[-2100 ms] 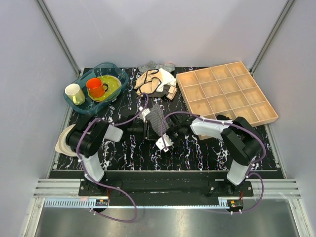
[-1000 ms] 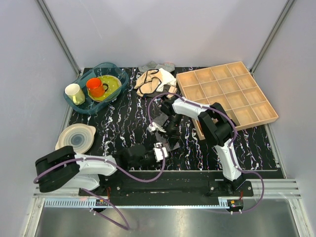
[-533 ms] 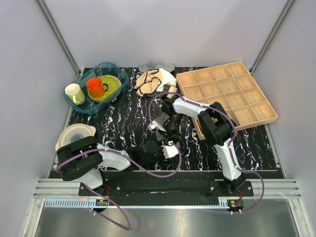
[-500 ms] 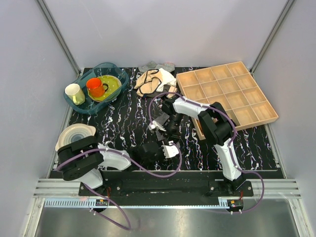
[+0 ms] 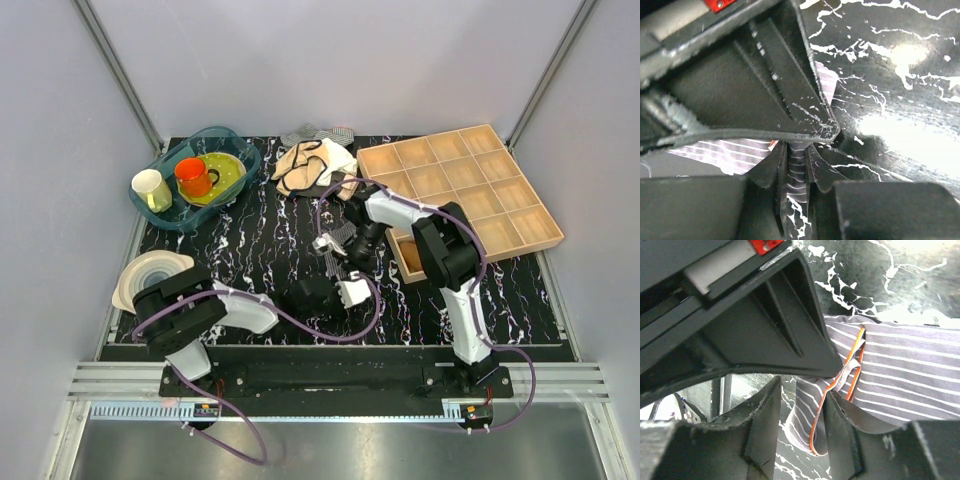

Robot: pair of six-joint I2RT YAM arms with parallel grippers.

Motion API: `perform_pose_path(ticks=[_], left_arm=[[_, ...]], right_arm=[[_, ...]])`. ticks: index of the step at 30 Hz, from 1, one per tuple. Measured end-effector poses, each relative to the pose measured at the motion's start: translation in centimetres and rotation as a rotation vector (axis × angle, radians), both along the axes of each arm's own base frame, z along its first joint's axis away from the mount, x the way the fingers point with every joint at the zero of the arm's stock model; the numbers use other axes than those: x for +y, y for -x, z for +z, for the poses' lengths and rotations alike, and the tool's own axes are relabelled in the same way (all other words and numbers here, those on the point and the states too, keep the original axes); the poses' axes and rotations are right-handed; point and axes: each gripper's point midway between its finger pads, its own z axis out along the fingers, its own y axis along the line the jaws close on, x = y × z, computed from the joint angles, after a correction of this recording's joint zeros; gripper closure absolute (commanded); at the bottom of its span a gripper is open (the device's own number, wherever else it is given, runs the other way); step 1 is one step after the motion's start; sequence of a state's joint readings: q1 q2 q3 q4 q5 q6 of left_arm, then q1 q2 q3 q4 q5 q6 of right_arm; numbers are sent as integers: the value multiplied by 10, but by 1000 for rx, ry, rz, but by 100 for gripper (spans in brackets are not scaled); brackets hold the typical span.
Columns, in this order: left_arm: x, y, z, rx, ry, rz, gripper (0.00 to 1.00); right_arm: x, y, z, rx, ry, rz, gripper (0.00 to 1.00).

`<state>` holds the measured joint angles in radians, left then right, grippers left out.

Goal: Roll the underwear
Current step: Roll the underwear to the center of the board.

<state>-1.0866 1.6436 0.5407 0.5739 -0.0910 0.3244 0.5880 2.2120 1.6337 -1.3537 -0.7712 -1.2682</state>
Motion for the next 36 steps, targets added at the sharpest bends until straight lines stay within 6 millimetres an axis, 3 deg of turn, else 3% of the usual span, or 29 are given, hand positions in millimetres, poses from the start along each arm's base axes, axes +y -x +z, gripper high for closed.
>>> perform_pose_path(ticks=[7, 14, 17, 20, 26, 30, 33, 36], left_arm=[[-11, -16, 2, 134, 71, -19, 92], [-22, -22, 3, 247, 101, -75, 93], [-23, -23, 6, 334, 122, -108, 93], [-21, -30, 5, 423, 144, -111, 92], [-11, -40, 6, 717, 237, -145, 91], [-5, -47, 5, 918, 298, -164, 90], [-1, -49, 4, 1028, 321, -172, 90], [1, -48, 4, 1099, 326, -171, 89]], right_arm=[[-19, -28, 20, -63, -51, -118, 45], [-53, -72, 53, -198, -112, -266, 44], [-64, -80, 60, -247, -132, -301, 42], [-72, -75, 69, -297, -177, -310, 40], [-72, -41, 82, -430, -350, -187, 26], [-63, -17, 69, -554, -427, -33, 24], [-38, -2, 51, -665, -459, 143, 25], [-19, -2, 36, -750, -463, 251, 26]])
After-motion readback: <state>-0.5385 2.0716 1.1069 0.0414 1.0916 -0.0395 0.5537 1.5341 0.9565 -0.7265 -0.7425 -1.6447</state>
